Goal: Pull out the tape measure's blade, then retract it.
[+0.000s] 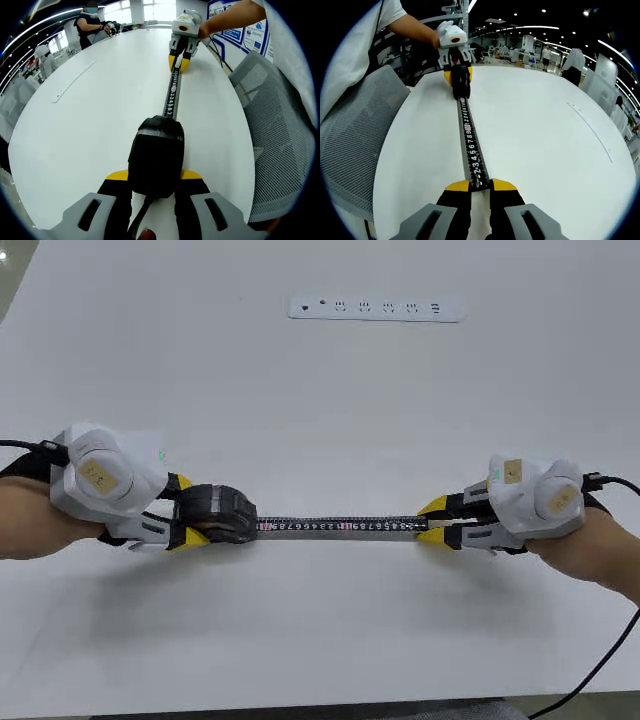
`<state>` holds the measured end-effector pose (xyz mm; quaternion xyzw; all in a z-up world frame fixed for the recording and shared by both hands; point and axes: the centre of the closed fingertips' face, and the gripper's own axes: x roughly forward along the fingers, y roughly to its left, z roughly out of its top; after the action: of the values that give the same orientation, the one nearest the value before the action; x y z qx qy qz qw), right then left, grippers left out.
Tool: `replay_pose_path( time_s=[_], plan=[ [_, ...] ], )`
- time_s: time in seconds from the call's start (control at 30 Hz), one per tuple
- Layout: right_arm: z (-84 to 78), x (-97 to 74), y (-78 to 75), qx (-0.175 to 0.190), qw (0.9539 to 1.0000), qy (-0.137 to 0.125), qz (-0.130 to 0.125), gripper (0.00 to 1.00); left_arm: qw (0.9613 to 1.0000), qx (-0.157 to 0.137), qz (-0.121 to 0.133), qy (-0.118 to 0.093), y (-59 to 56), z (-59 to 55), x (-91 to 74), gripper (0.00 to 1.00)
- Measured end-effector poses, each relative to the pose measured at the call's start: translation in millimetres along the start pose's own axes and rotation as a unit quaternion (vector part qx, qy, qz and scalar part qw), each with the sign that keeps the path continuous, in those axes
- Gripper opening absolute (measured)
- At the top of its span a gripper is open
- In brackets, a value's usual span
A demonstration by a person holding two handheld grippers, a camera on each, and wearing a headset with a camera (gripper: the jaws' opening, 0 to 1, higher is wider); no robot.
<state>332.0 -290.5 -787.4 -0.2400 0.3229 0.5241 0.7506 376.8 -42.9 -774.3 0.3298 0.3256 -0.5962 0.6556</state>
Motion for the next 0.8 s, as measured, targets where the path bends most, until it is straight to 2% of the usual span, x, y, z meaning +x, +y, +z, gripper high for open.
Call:
replay_pose_path(
  time_s=[0.27, 0.37, 0.43, 0.8],
  plan=[
    [-11.6, -12.2, 1.8, 0.007, 0.9999, 0.01, -0.003, 0.1, 1.0, -0.001, 0.003, -0.003, 0.7, -0.2, 0.2, 0.27],
    [-16.4, -17.9, 2.4, -0.001, 0.9999, 0.014, -0.004, 0.1, 1.0, 0.002, 0.003, -0.001, 0.2, -0.3, -0.2, 0.27],
    [-19.9, -20.6, -0.1, 0.017, 0.9998, 0.008, -0.011, 0.1, 1.0, 0.001, 0.002, -0.002, 0.5, 0.1, -0.1, 0.27],
    [-21.5, -17.8, -1.7, 0.015, 0.9998, 0.013, -0.009, 0.11, 1.0, 0.0, 0.009, 0.0, -0.1, 1.3, 0.7, 0.28]
  ],
)
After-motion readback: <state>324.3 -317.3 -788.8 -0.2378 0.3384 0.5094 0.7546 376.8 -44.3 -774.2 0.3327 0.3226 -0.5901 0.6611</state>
